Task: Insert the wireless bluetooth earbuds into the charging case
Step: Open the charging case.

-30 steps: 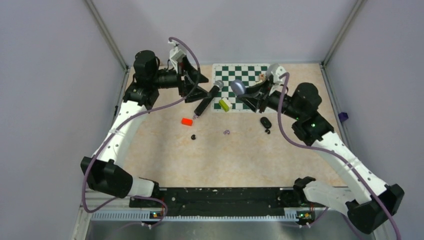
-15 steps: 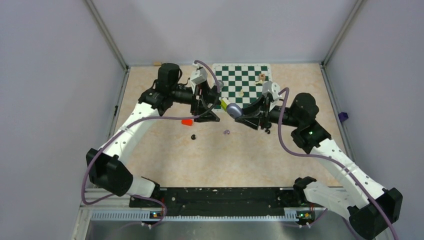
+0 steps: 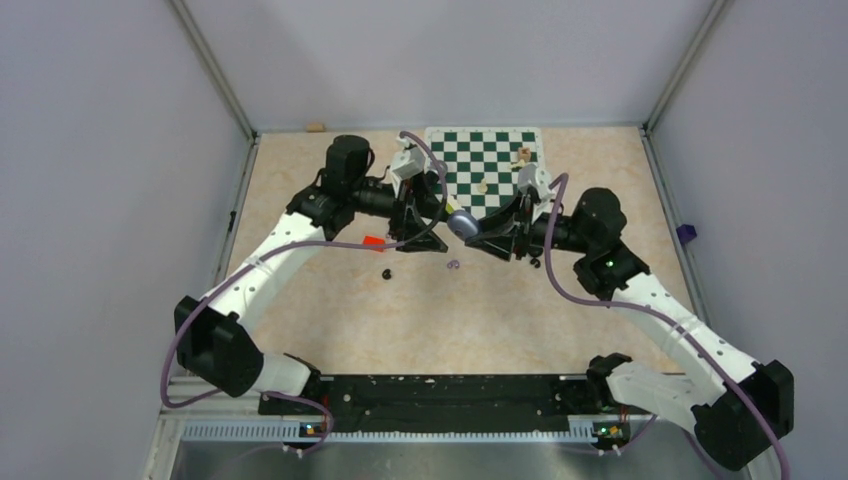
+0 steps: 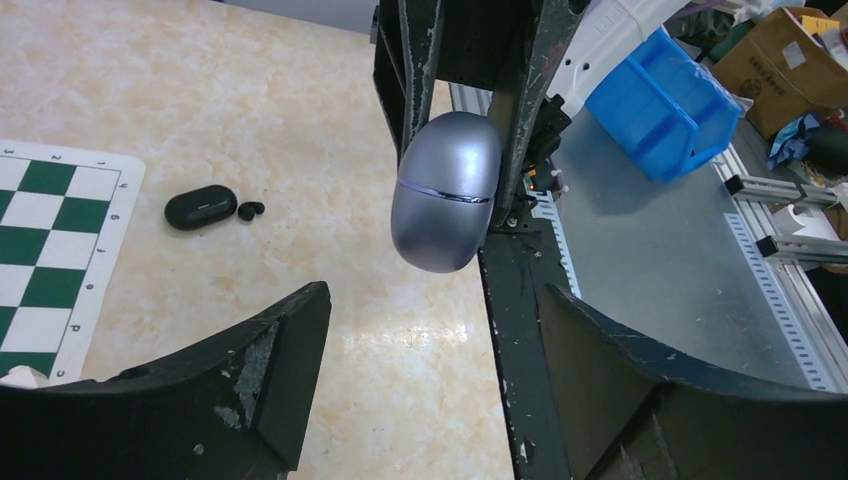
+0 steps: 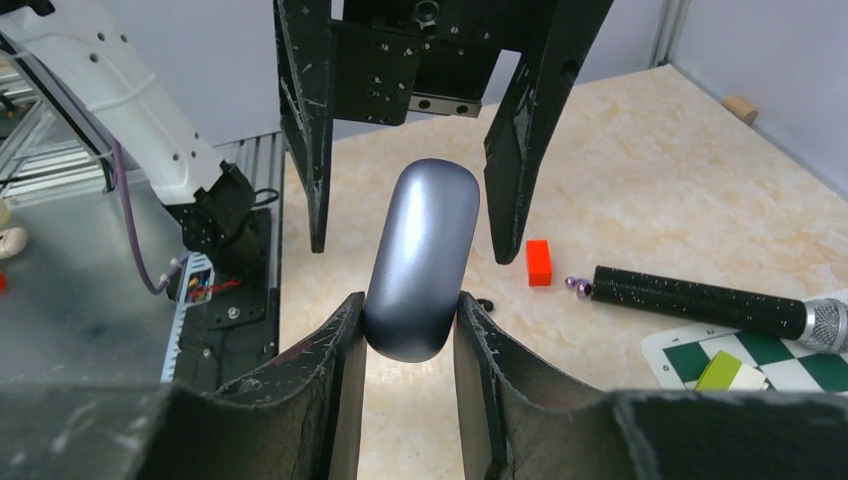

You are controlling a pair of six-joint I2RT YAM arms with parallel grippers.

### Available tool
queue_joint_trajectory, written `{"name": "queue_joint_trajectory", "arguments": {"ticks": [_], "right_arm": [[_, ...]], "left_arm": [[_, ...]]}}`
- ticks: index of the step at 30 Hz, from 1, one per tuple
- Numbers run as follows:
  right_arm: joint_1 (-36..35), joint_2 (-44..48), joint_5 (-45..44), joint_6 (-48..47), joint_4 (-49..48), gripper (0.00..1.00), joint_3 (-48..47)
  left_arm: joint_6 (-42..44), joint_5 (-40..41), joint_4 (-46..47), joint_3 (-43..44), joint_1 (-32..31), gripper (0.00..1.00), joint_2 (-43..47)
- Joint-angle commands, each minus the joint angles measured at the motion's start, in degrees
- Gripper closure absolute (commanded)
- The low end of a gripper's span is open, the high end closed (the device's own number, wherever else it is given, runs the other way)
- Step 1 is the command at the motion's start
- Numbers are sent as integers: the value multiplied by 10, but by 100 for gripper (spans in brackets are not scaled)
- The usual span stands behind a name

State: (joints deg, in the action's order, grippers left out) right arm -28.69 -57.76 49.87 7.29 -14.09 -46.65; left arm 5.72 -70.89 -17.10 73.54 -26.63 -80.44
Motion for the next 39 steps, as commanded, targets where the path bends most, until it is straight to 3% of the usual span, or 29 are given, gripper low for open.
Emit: {"name": "queue_joint_trajectory", "arguments": {"ticks": [1,14,22,33,39], "right_arm": [[3,5,12,0,-41,85,14],[4,-7,9,7,-61,84,27],[3,-12,-3,-5,-58,83,30],[3,-12,-6,-10,-57,83,31],[4,-10,-6,-10,-56,83,32]], "left_arm": [[-7,-12,34,-16,-9,20,24],[-55,-34,75,-13,-35,32,4],[-75,-38,79,-9,-43,55,0],[-91,-30,96,-15,-48,46,-6],[-104,-18,113,-21,-50,57,-12]]}}
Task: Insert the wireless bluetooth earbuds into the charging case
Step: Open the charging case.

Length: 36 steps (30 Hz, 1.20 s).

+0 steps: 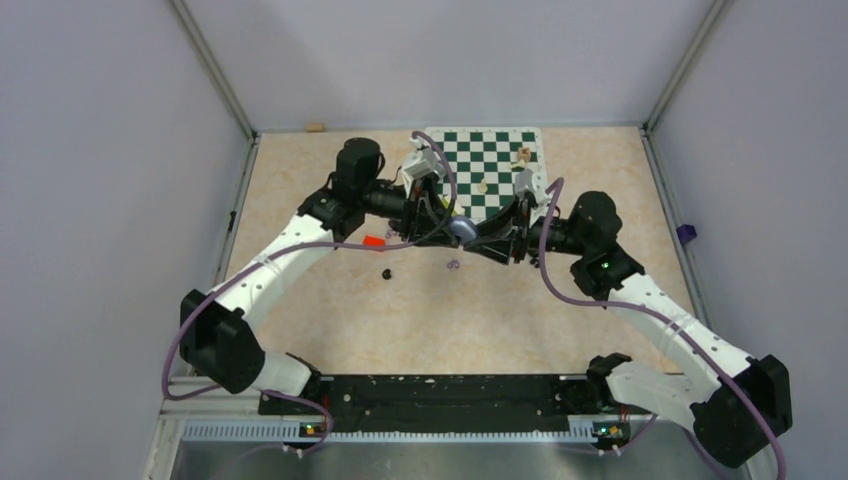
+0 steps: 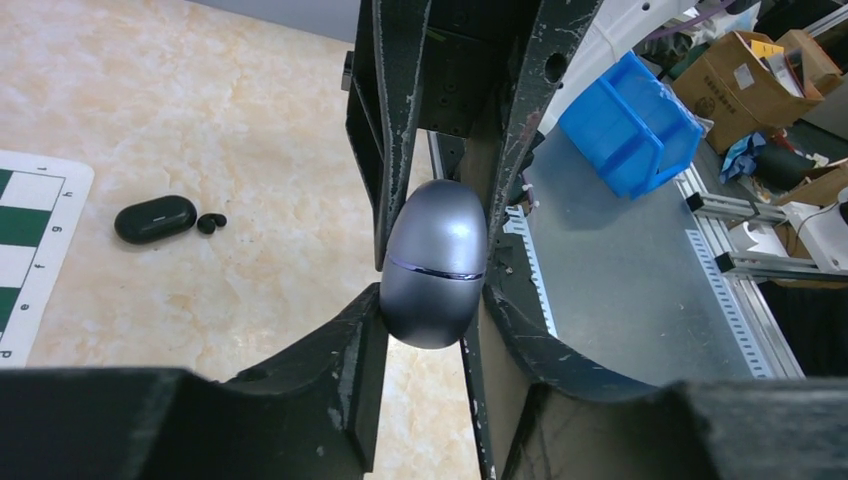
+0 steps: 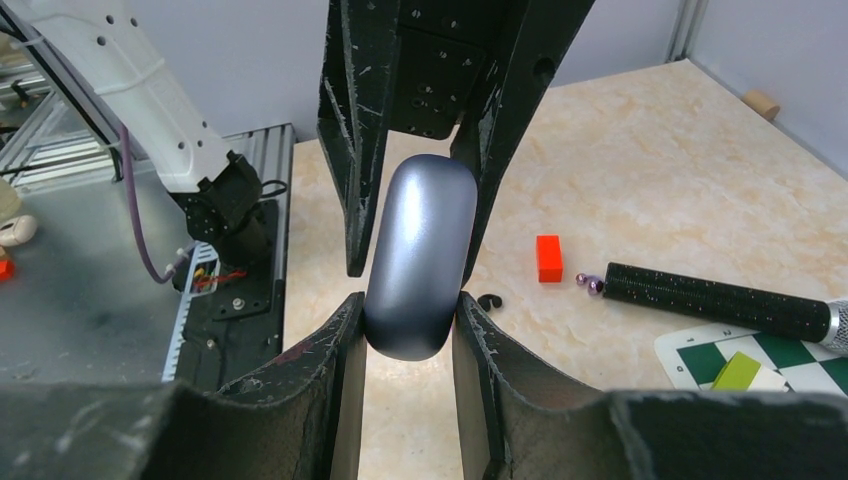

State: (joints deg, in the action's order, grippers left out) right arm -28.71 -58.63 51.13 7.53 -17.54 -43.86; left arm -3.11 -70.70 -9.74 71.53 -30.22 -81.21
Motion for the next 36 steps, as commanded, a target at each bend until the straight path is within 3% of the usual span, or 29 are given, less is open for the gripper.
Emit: {"name": "queue_joint_trajectory", "arguments": {"ticks": [1,8,12,19,25,29,32,36], "right_arm": [[4,-2,-18,-13,-22,83,5],[5,3,-19,-19,-18,82,5],[11,14,-16,-20,-16,68,4],[27,28,-2,-41,33,45,-26],[29,-4,20,-66,117,38,-81],[29,-22,13,-38,70,30,-64],[28,-16,5,-20,13,18,-21],[27,-1,-3,-31,8,16,0]], "left_arm": [[-20,-16,43,-2,-14,60,-5],[-35,-12,62,-6,-14,84,-12],[1,-14,29,-7,-14,93,-14],[164,21,-126,22,-14,95,-22],[247,23,-228,43,-14,96,-36],[287,26,-272,46,-13,99,-51],[252,23,-213,9,-11,100,-43],[124,31,-25,-77,-8,100,7]]}}
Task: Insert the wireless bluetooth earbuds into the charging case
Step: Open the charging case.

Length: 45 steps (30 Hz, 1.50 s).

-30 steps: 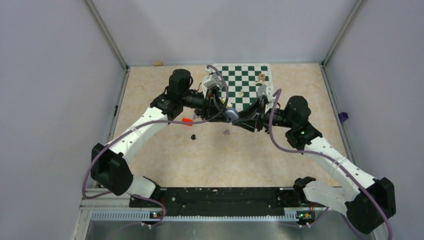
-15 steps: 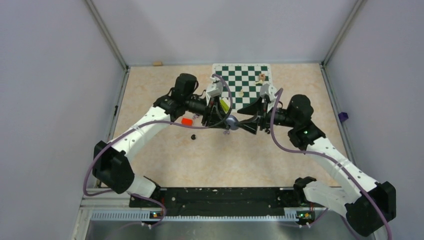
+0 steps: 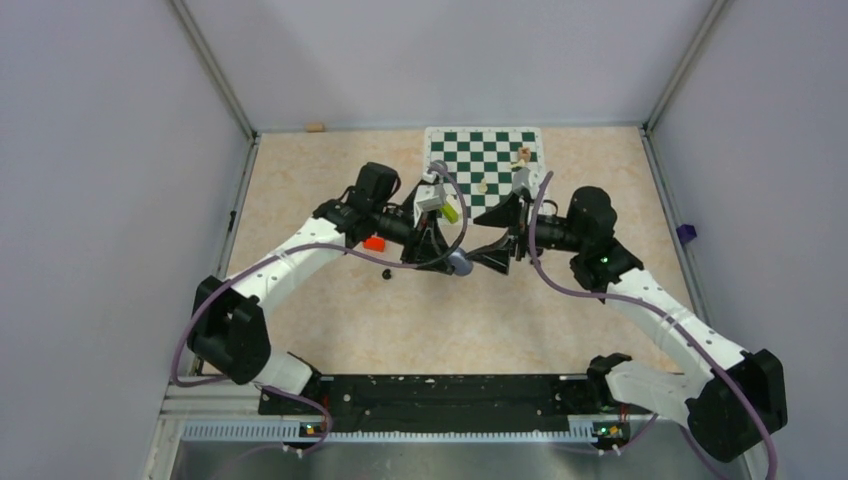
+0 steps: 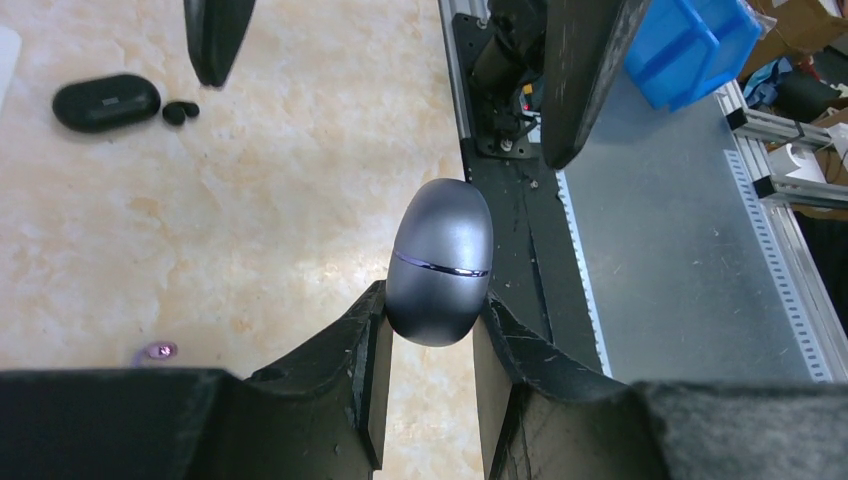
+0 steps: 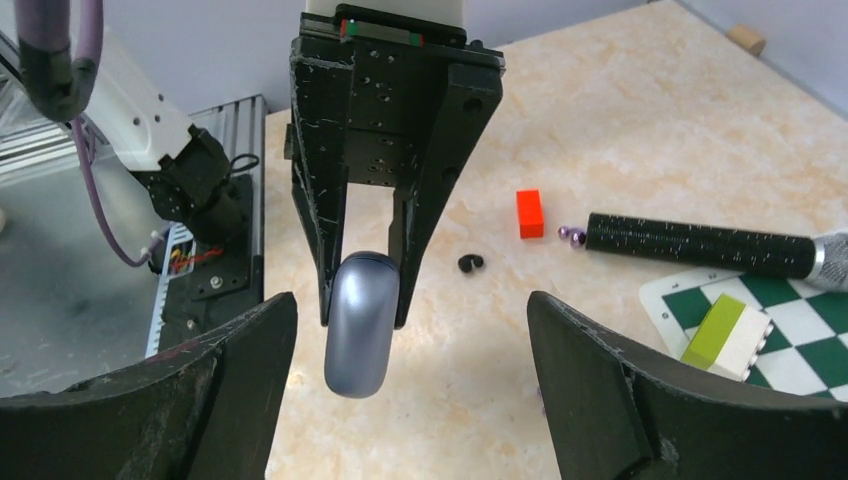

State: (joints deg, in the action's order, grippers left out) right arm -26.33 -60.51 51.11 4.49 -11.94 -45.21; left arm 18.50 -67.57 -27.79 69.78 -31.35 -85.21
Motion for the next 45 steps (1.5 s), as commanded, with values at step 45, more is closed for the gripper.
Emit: {"name": "queue_joint_trajectory", "arguments": {"ticks": [45], "right_arm": [[-5,38,-139,-89,-41,12,41]], "left_arm": [[-174,23,245,-112,5,100,77]]}}
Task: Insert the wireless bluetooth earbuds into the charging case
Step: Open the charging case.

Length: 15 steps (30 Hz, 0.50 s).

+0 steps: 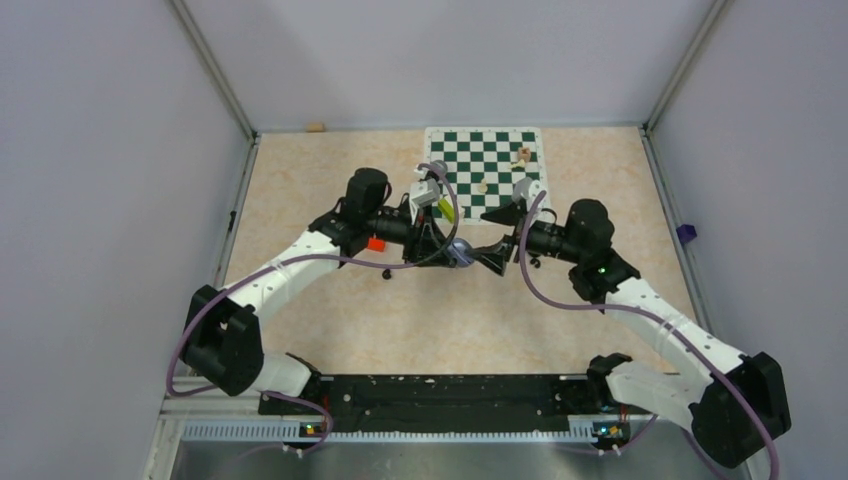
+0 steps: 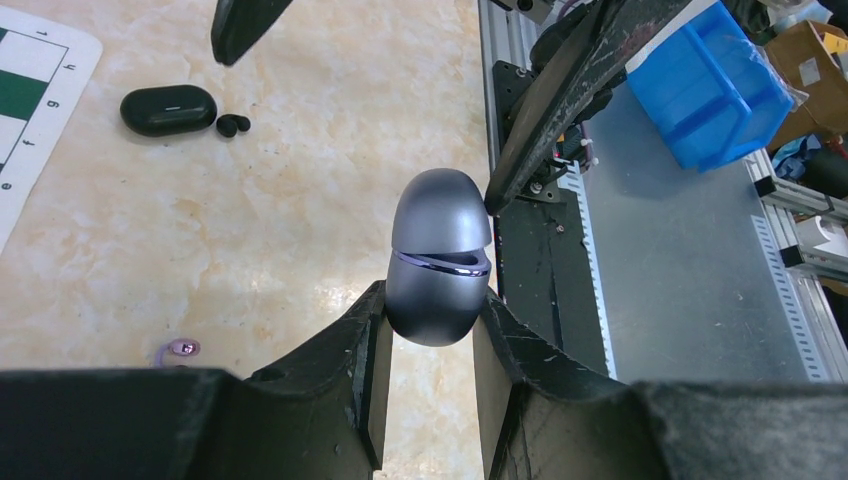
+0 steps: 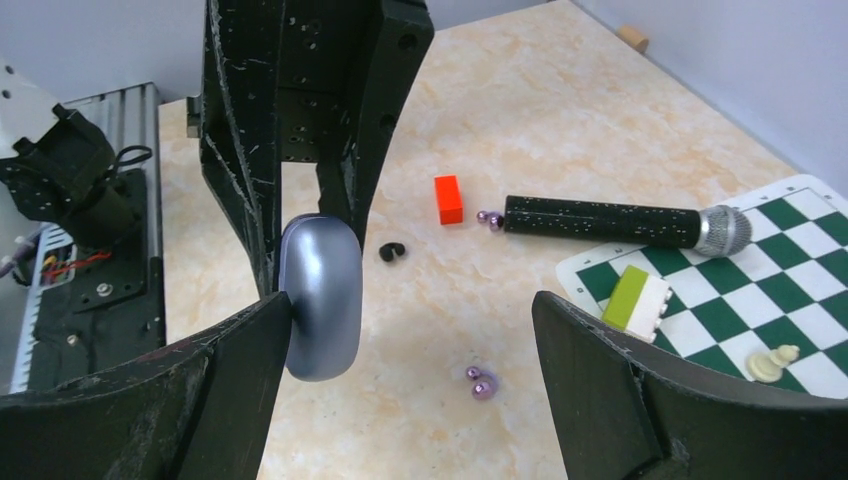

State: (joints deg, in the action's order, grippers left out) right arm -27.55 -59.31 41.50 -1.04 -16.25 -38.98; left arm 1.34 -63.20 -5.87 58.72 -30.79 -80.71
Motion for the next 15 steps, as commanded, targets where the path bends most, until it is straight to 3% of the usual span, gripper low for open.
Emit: {"name": "queue_joint_trajectory", "arguments": {"ticks": [1,7,15], "right_arm": [[8,30,-50,-36,6,12,-25],[14,48,-123,-51,22,11,-43],[22,67,-95,-45,90,5,-103]], "left_arm": [[-3,-22,27,-2,-1,100,32],[-4,-25,26,-2,0,100,35],[10,-23,11,6,6,100,36]]}}
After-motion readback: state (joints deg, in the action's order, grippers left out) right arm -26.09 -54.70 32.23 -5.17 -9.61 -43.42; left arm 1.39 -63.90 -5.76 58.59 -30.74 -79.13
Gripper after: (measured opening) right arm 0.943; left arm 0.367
